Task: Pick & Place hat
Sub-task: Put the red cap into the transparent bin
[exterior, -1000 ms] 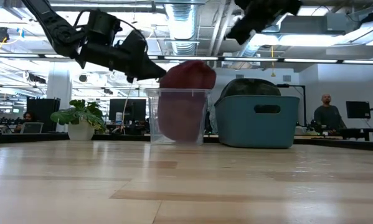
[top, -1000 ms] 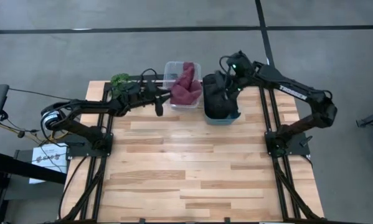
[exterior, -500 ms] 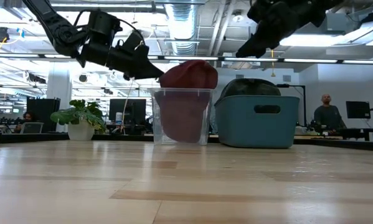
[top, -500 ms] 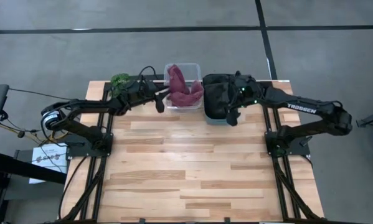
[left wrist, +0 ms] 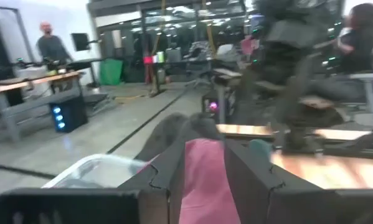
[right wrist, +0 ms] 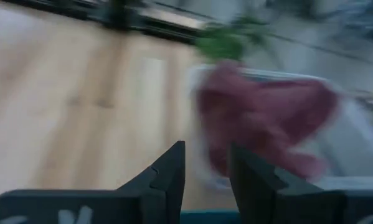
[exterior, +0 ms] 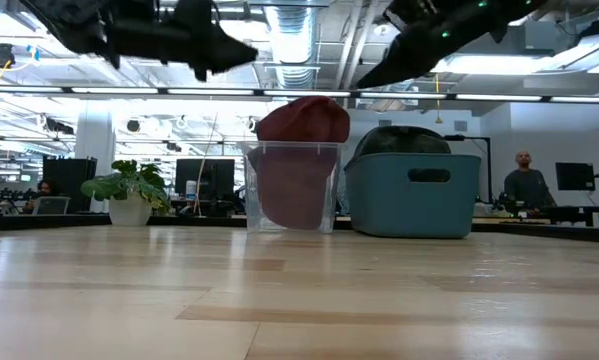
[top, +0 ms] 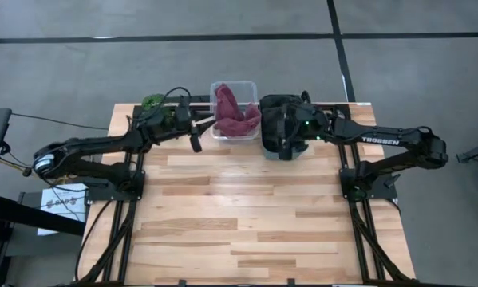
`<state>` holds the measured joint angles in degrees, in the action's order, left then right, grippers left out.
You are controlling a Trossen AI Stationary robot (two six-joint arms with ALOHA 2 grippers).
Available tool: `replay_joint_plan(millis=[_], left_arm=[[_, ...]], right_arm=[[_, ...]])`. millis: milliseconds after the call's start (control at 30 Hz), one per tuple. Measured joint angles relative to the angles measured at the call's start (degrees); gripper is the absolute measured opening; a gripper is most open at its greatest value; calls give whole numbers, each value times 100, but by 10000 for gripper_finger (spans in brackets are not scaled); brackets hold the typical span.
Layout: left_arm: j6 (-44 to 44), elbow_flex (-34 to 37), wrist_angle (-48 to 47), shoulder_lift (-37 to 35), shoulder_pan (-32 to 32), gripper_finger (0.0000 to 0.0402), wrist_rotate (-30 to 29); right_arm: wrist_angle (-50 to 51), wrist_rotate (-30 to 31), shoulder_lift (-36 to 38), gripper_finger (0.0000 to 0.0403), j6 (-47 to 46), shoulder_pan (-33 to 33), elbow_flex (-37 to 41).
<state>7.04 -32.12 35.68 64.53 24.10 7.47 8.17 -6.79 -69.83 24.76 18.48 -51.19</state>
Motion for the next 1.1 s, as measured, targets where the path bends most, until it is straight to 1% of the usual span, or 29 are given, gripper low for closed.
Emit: replay_joint_plan(millis=[33,100,167,233,300,433,567,700,867,1000,1100], left_arm=[[-1,0,-114,-135,-112,110,-12],[-2,-2,-328,-353,-363,110,-16],[-40,-1,-470,-498,-630,110,-95],[-119,0,-709,-611,-877,110,-317],[-128,0,-872,-619,-1120,110,-521],[-128,0,-1092,-543,-1450,110,-705],[-129,4,-1331,-492,-1561,110,-883],[-135,4,-1482,-494,-1570,110,-941],[-135,3,-1486,-492,-1565,110,-943],[-135,2,-1484,-492,-1565,110,-943],[-135,3,-1484,-492,-1565,110,-943]], right_arm=[[-139,107,-54,105,112,53,0],[-212,19,-243,98,367,132,-122],[-92,-278,-507,90,444,202,-285],[14,-590,-825,80,677,242,-474],[144,-653,-1171,67,943,296,-678],[317,-627,-1881,37,1316,530,-1287],[485,-616,-2424,5,1613,804,-2076],[511,-664,-2989,8,1717,1081,-2844],[670,-679,-3851,2,1711,1482,-3752],[669,-701,-4530,1,1346,1727,-4328],[686,-701,-4819,1,1071,1807,-4583]])
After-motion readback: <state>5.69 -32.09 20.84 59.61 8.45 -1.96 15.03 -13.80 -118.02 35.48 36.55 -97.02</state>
